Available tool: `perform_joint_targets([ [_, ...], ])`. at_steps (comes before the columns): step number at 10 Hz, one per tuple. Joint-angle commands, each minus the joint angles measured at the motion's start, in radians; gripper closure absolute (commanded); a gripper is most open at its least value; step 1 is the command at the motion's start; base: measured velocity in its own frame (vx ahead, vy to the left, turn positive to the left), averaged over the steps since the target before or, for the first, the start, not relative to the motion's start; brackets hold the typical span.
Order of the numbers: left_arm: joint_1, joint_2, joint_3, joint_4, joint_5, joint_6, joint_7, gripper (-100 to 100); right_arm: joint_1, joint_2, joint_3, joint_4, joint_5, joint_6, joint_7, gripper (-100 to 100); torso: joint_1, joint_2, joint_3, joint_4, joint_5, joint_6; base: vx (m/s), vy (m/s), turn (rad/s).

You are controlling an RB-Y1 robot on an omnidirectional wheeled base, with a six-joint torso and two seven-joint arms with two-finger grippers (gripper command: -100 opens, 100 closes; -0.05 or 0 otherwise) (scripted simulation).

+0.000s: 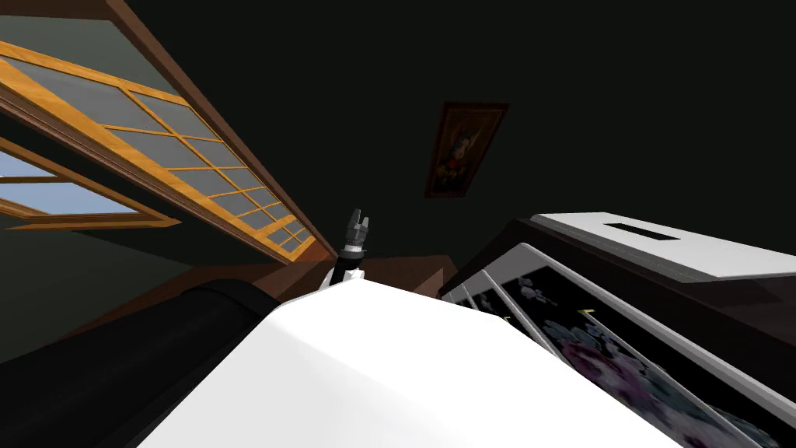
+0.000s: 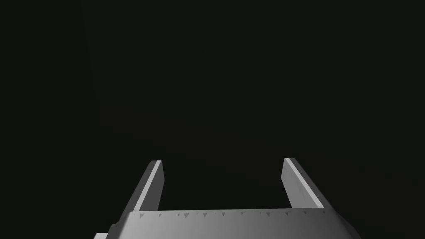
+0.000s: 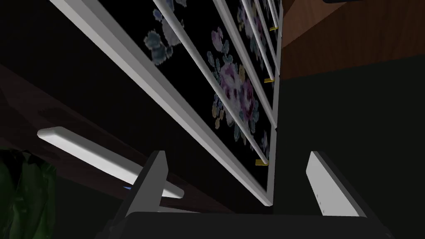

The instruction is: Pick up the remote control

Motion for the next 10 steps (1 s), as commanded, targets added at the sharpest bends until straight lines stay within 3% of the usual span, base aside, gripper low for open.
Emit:
perform_joint_targets([
  [1, 0.0, 0.0, 0.0, 0.0, 0.0, 0.0, 0.0, 0, 0.05, -0.026, -0.039, 0.013, 0.037, -0.05, 0.017, -100, 0.0, 0.0, 0.0, 0.0, 0.0, 0.0, 0.011, -0.254, 0.317],
  [2, 0.0, 0.0, 0.0, 0.0, 0.0, 0.0, 0.0, 0, 0.055, -0.026, -0.039, 0.013, 0.037, -0.055, 0.017, -100, -0.003, 0.002, 0.001, 0.0, -0.001, 0.0, -0.003, -0.202, 0.118],
  [5, 0.0, 0.0, 0.0, 0.0, 0.0, 0.0, 0.0, 0, 0.136, -0.081, -0.079, 0.014, 0.092, -0.127, 0.036, -100, 0.003, 0.0, 0.0, 0.0, 0.0, 0.0, 0.036, -0.174, 0.315],
  [7, 0.0, 0.0, 0.0, 0.0, 0.0, 0.0, 0.0, 0, 0.178, -0.114, -0.081, 0.003, 0.117, -0.165, 0.047, -100, -0.001, 0.001, 0.001, 0.001, -0.001, 0.001, 0.006, -0.211, 0.196],
  [9, 0.0, 0.0, 0.0, 0.0, 0.0, 0.0, 0.0, 0, 0.213, -0.146, -0.063, -0.019, 0.133, -0.197, 0.054, -100, 0.004, 0.002, 0.001, 0.001, 0.0, 0.001, -0.007, -0.118, 0.161],
  [10, 0.0, 0.0, 0.0, 0.0, 0.0, 0.0, 0.0, 0, 0.204, -0.135, -0.073, -0.008, 0.125, -0.188, 0.052, -100, 0.007, 0.002, 0.001, 0.001, 0.001, 0.002, -0.002, -0.039, 0.033],
])
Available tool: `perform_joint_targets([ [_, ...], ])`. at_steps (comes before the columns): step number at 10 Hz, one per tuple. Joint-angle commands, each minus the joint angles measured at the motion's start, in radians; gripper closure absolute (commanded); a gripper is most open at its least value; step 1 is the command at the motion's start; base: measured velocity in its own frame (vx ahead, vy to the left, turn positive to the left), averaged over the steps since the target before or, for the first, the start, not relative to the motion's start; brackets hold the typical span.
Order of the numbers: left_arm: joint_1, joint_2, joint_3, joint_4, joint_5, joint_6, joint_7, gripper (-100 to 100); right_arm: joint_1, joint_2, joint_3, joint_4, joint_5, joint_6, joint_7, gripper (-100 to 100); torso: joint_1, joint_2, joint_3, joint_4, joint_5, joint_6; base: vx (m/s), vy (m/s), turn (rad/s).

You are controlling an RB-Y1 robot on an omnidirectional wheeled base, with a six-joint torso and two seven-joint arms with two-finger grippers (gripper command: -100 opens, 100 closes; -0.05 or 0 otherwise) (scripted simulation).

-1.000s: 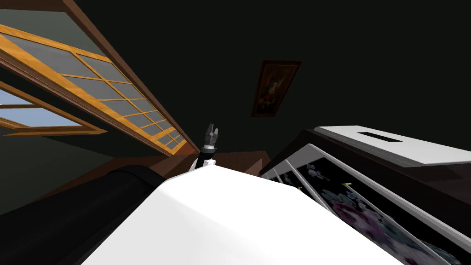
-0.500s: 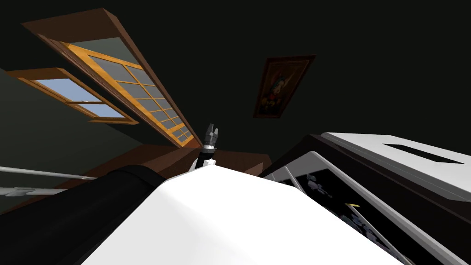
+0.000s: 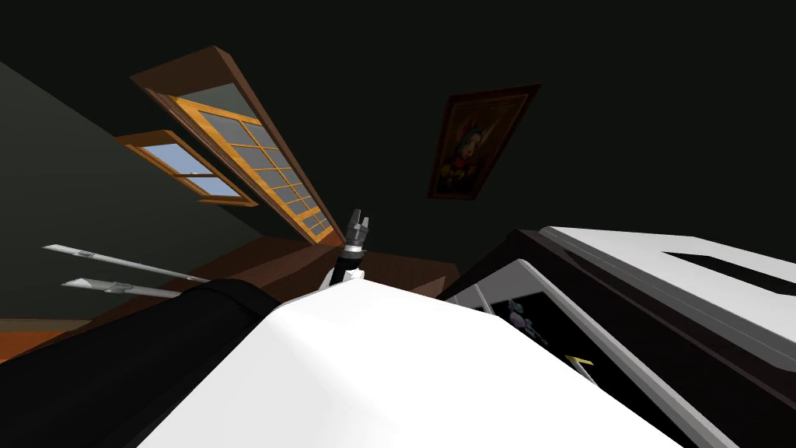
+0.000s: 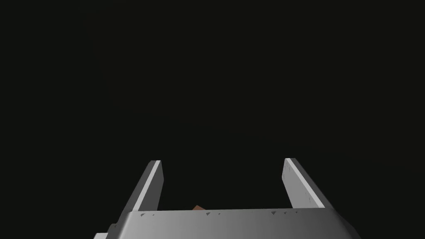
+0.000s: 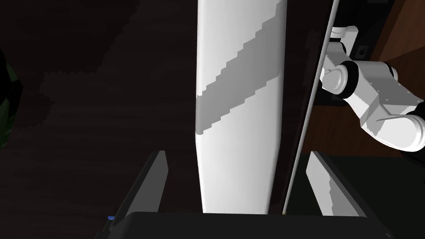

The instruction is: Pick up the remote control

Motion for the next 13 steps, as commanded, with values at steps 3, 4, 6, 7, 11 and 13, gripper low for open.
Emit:
perform_joint_targets([
  [3, 0.0, 0.0, 0.0, 0.0, 0.0, 0.0, 0.0, 0, -0.035, -0.01, 0.045, -0.004, 0.033, 0.04, 0.006, -100, 0.005, 0.0, 0.0, 0.0, 0.001, 0.0, -0.001, 0.014, -0.002],
  [4, 0.0, 0.0, 0.0, 0.0, 0.0, 0.0, 0.0, 0, -0.05, -0.015, 0.065, -0.005, 0.047, 0.058, 0.009, -100, 0.006, 0.001, 0.0, 0.0, 0.002, 0.0, -0.01, 0.039, -0.004],
  [6, 0.0, 0.0, 0.0, 0.0, 0.0, 0.0, 0.0, 0, -0.04, -0.013, 0.051, -0.007, 0.037, 0.049, 0.004, 100, 0.006, 0.001, 0.0, 0.0, 0.002, 0.0, -0.002, 0.009, -0.002],
  [7, 0.0, 0.0, 0.0, 0.0, 0.0, 0.0, 0.0, 0, -0.039, -0.013, 0.052, -0.007, 0.036, 0.047, 0.004, 100, 0.005, 0.0, 0.0, 0.0, 0.001, 0.0, 0.0, 0.0, 0.0],
  [11, 0.0, 0.0, 0.0, 0.0, 0.0, 0.0, 0.0, 0, -0.039, -0.013, 0.052, -0.007, 0.036, 0.048, 0.004, 0, 0.004, 0.0, 0.0, 0.0, 0.001, 0.0, 0.0, 0.0, 0.0],
  [13, 0.0, 0.0, 0.0, 0.0, 0.0, 0.0, 0.0, 0, -0.005, -0.001, 0.006, 0.0, 0.005, 0.006, 0.001, 100, 0.003, 0.0, 0.0, 0.0, 0.002, 0.0, 0.001, -0.032, 0.004],
])
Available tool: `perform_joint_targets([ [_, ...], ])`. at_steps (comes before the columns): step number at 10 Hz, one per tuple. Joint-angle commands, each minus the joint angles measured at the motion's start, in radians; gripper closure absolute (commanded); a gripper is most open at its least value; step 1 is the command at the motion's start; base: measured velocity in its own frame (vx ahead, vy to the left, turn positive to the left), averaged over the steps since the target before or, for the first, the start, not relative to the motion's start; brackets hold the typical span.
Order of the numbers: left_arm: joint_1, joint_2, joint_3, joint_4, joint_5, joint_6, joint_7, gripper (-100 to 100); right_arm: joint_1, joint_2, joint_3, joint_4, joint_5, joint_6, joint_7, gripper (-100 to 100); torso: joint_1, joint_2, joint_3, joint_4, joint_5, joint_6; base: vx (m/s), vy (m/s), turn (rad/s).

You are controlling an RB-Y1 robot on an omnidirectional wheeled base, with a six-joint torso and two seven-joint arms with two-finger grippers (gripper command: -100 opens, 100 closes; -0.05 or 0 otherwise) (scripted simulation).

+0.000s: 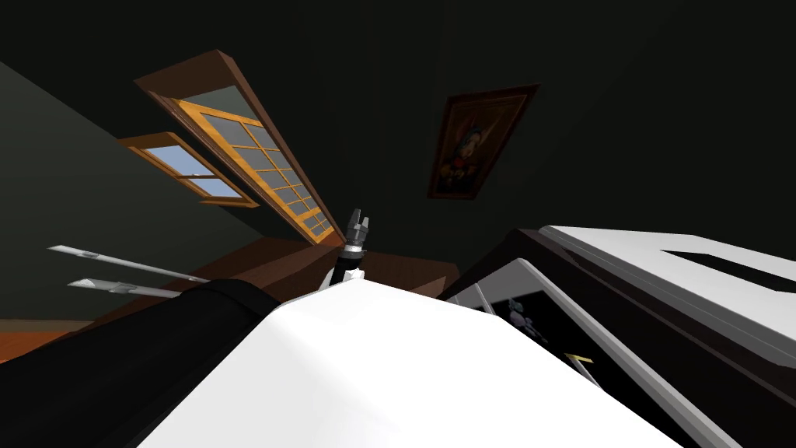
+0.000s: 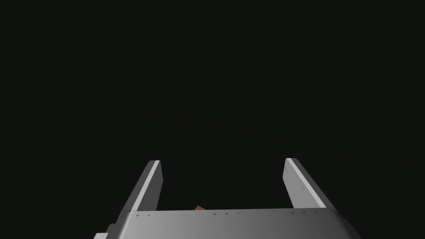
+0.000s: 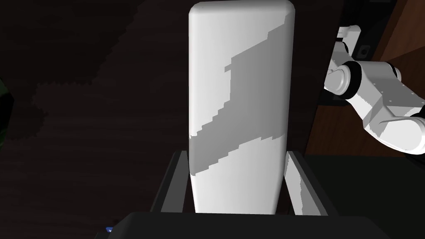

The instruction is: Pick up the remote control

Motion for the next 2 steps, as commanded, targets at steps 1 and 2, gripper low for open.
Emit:
perform_joint_targets([
  [1, 0.0, 0.0, 0.0, 0.0, 0.0, 0.0, 0.0, 0, 0.0, 0.0, 0.0, 0.0, 0.0, 0.0, 0.0, 100, 0.0, 0.0, 0.0, 0.0, 0.0, 0.0, 0.001, -0.019, 0.005],
  [2, 0.0, 0.0, 0.0, 0.0, 0.0, 0.0, 0.0, 0, 0.002, 0.001, -0.003, 0.0, -0.002, -0.003, -0.001, 0, 0.0, 0.0, 0.0, 0.0, -0.001, 0.0, 0.0, 0.0, 0.0],
])
